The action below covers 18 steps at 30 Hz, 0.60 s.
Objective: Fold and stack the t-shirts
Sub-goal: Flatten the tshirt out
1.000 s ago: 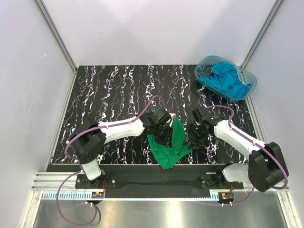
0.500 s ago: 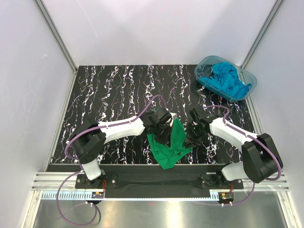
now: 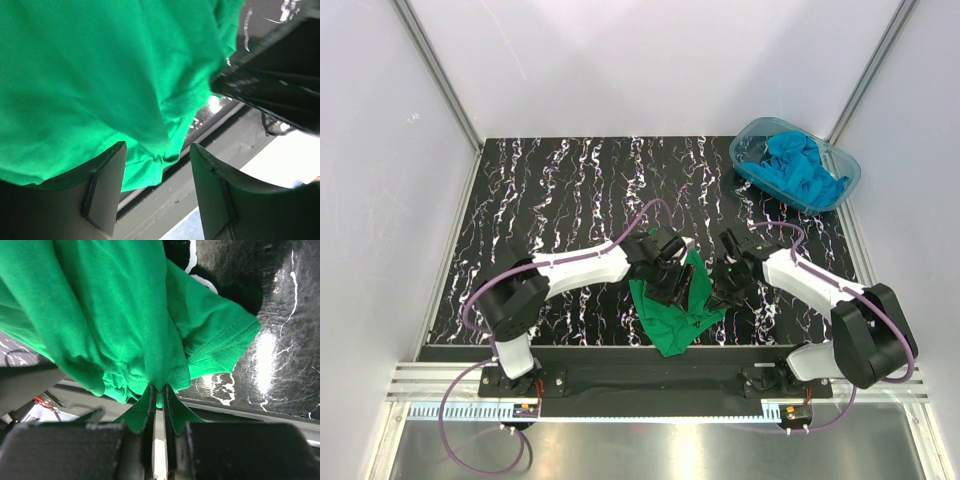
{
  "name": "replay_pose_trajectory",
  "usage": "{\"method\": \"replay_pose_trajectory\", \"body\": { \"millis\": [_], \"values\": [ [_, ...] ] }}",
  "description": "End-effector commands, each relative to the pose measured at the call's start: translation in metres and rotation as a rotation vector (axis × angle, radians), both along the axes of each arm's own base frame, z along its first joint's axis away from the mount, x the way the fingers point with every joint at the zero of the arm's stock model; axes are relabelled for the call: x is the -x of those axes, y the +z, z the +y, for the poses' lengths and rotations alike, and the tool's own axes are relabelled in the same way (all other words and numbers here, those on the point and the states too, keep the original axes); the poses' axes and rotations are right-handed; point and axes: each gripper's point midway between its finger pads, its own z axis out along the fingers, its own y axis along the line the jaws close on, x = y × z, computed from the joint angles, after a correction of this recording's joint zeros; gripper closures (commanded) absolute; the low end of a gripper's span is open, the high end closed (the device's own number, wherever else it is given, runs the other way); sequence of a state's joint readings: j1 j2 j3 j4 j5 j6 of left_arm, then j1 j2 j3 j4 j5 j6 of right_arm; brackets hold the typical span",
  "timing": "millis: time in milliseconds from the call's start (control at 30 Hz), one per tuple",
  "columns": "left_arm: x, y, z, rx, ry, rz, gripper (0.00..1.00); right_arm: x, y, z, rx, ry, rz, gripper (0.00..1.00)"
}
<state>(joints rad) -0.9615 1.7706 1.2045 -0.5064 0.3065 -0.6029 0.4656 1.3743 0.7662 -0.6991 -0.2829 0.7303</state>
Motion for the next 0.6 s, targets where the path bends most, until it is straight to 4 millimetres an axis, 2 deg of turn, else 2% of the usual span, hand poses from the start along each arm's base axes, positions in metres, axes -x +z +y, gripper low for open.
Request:
{"method": "replay_pose_trajectory", "body": {
  "millis": [0, 67, 133, 200, 233, 267, 333, 367, 400, 433, 467, 500, 567],
  "values": [
    [-0.012, 0.002, -0.010, -0.006, 0.008, -0.042, 0.43, -0.004, 0.013, 0.007, -0.044, -0.004, -0.047, 1.00],
    [-0.016, -0.003, -0.010, -0.016, 0.005, -0.056, 0.46, -0.004, 0.014, 0.006, -0.041, -0.007, -0.050, 1.00],
    [-0.021, -0.004, -0.012, -0.019, 0.003, -0.071, 0.59, -0.004, 0.016, 0.005, -0.038, -0.009, -0.056, 1.00],
    [-0.024, -0.002, -0.013, -0.019, -0.004, -0.092, 0.73, -0.004, 0.017, 0.004, -0.034, -0.012, -0.060, 1.00],
    [-0.028, -0.002, -0.010, -0.038, -0.007, -0.114, 0.92, -0.004, 0.018, 0.002, -0.026, -0.012, -0.063, 1.00],
    [-0.032, 0.010, -0.011, -0.027, -0.005, -0.145, 1.00, -0.005, 0.020, 0.001, -0.020, -0.014, -0.068, 1.00],
    [-0.043, 0.025, -0.003, -0.052, -0.008, -0.225, 1.00, -0.011, 0.029, -0.006, 0.023, -0.010, -0.104, 1.00],
    [-0.051, 0.054, -0.004, -0.017, 0.002, -0.291, 1.00, -0.015, 0.035, -0.010, 0.051, -0.011, -0.126, 1.00],
    [-0.058, 0.068, 0.008, -0.055, 0.000, -0.356, 1.00, -0.031, 0.060, -0.010, 0.059, -0.003, -0.211, 1.00],
    [-0.064, 0.089, 0.011, -0.049, 0.001, -0.408, 1.00, -0.036, 0.070, -0.026, 0.146, -0.021, -0.241, 1.00],
    [-0.076, 0.128, 0.009, -0.013, 0.019, -0.495, 1.00, -0.043, 0.088, -0.031, 0.173, -0.028, -0.287, 1.00],
    [-0.081, 0.170, 0.023, 0.002, 0.029, -0.601, 1.00, -0.071, 0.134, -0.042, 0.224, -0.060, -0.451, 1.00],
    [-0.087, 0.229, 0.033, 0.068, 0.057, -0.730, 1.00, -0.083, 0.185, -0.058, 0.280, -0.104, -0.577, 1.00]
  ]
}}
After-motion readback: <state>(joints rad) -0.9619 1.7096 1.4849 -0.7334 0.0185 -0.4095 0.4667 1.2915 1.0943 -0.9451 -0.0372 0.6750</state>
